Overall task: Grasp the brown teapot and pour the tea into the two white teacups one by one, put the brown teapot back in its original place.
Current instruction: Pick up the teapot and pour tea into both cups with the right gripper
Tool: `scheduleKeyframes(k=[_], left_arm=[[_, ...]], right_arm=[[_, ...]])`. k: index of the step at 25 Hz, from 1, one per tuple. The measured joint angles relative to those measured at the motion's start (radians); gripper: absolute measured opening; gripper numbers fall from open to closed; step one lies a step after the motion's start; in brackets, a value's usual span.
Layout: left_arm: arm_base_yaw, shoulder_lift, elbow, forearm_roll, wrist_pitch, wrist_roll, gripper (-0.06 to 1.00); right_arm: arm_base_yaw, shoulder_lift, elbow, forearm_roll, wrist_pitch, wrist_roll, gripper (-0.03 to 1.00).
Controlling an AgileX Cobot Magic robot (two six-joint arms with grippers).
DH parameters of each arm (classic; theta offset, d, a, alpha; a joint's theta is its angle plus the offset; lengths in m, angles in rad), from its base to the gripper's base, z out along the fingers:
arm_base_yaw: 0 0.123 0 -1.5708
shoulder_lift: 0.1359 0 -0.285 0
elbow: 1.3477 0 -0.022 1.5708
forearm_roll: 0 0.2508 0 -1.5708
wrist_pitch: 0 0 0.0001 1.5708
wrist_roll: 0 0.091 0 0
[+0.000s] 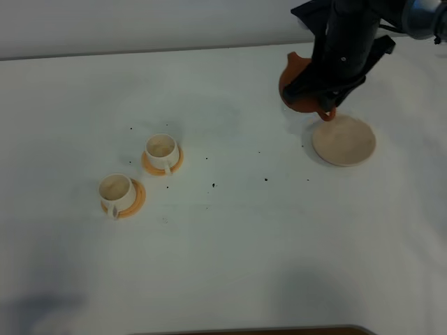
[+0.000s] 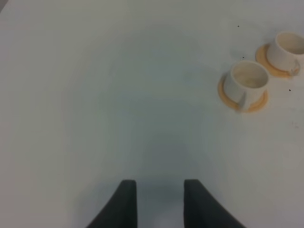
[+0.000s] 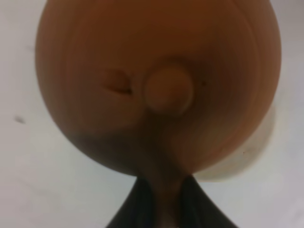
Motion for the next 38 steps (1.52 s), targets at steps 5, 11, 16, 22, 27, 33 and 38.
scheduleKeyframes(k=[5,11,16,22,27,33,38], left_arm=[[0.000,0.000,0.000,0.000,0.000,0.000,0.28],[0.000,0.000,0.000,0.000,0.000,0.000,0.28],[0.000,0.000,0.000,0.001,0.000,0.000,0.28],[0.000,0.000,0.000,0.001,0.000,0.000,0.28],[0.000,0.000,0.000,0.001,0.000,0.000,0.28],[0.000,0.000,0.000,0.001,0.000,0.000,0.28],[0.000,0.000,0.000,0.001,0.000,0.000,0.28]], right_arm=[[0.066,0.001,-0.047,0.002,0.001,-0.019,0.13],[0.137,0.043,-0.082,0.000,0.003,-0.071,0.13],[0.197,0.076,-0.092,-0.034,0.004,-0.139,0.13],[0.251,0.110,-0.092,-0.124,-0.024,-0.172,0.13],[0.283,0.133,-0.092,-0.136,-0.074,-0.217,0.13],[0.320,0.177,-0.092,-0.232,-0.104,-0.227,0.13],[0.357,0.191,-0.092,-0.294,-0.136,-0.227,0.13]])
